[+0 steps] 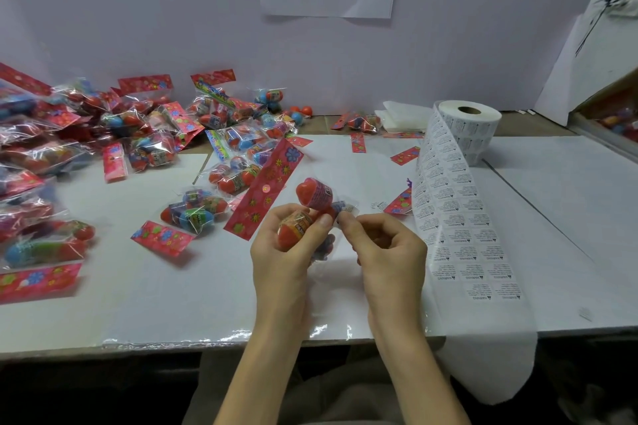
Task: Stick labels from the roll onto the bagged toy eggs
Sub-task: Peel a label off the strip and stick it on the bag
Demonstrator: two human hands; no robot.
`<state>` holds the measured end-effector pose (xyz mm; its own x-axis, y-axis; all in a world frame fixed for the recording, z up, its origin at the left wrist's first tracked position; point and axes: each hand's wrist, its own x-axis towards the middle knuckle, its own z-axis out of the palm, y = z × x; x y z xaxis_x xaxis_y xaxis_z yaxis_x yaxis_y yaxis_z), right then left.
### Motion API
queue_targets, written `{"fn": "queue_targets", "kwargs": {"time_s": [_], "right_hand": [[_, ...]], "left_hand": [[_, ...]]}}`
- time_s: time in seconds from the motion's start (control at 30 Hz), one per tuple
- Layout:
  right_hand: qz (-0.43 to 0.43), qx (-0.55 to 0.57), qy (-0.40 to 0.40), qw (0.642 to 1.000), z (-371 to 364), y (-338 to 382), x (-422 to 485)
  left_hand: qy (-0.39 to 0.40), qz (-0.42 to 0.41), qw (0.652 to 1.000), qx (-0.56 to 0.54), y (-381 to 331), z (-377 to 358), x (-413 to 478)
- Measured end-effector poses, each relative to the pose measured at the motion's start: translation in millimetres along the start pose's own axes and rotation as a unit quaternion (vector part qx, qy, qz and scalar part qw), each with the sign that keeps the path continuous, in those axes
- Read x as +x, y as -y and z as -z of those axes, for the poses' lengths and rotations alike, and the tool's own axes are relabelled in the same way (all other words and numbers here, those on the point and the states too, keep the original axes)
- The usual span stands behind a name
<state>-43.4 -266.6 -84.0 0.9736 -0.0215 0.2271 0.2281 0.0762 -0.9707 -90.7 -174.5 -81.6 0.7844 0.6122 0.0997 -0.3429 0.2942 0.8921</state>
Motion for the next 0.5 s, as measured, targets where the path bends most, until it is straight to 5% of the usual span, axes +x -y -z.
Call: {"fn": "queue_targets", "kwargs": {"time_s": [0.37,0.5], "right_hand": [[-0.036,-0.022,0.043,0.998,2.9,0.2,5.0],[-0.057,0.079,0.083,0.992,5.4,3.0,5.2]], "left_hand": [[-0.005,0.018,0.999,-0.041,-1.6,2.5,2.1],[-0.01,0.041,0.998,-0.051,-2.6,0.8,2.6]]}}
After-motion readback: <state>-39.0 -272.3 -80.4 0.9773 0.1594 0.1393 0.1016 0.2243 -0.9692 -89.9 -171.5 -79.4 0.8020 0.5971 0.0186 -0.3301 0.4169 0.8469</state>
